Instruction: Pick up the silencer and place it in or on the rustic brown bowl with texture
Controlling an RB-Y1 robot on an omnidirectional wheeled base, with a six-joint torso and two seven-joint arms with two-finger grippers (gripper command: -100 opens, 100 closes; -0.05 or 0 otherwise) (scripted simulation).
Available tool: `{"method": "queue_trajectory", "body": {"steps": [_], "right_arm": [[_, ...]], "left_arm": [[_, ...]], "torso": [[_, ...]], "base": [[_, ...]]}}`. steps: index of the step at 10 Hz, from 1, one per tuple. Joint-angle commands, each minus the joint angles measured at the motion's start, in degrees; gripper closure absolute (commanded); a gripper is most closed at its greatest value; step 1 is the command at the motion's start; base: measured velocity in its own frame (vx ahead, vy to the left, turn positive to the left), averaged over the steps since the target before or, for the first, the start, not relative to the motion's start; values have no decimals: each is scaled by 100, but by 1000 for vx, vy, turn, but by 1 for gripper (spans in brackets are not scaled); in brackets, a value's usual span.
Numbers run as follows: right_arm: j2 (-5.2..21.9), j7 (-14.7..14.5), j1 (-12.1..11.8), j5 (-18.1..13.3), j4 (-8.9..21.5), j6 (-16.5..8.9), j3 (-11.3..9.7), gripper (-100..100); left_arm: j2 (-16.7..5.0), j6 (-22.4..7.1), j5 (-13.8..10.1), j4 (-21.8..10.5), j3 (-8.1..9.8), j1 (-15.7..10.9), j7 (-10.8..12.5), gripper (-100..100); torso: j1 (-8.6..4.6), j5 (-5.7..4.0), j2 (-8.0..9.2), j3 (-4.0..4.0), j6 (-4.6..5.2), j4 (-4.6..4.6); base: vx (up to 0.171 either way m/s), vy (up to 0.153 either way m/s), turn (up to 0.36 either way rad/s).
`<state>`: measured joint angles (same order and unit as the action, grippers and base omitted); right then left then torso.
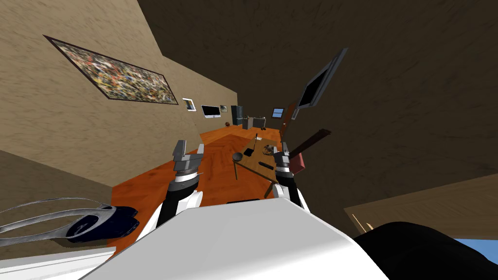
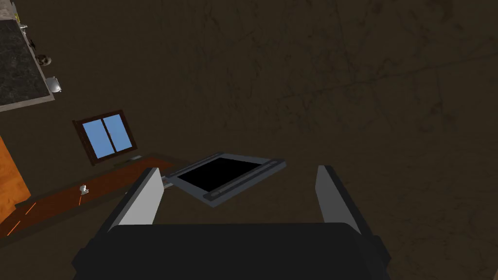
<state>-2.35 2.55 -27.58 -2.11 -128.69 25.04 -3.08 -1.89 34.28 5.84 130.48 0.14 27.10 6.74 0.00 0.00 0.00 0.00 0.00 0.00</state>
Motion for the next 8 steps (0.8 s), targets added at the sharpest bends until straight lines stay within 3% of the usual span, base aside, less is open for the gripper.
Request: {"method": "queue_trajectory", "body": {"steps": [1,5,6,8], "right_arm": [[168,-22,-9,-65,70,25,-44,-100],[846,-149,-54,-435,491,162,-278,-100],[906,-149,-54,-435,491,162,-278,-100],[1287,-249,-83,-711,828,260,-442,-100]], "left_arm": [[0,0,0,0,0,0,0,0],[1,0,0,0,-1,-1,0,0],[1,0,0,0,-1,-1,0,0],[1,0,0,0,-1,-1,0,0]], "torso": [[0,0,0,0,0,0],[22,5,14,8,-1,3],[25,5,14,8,-1,3],[19,4,12,7,-1,2]], "base": [[-7,15,22],[-32,57,37],[-27,50,14],[-30,65,61]]}}
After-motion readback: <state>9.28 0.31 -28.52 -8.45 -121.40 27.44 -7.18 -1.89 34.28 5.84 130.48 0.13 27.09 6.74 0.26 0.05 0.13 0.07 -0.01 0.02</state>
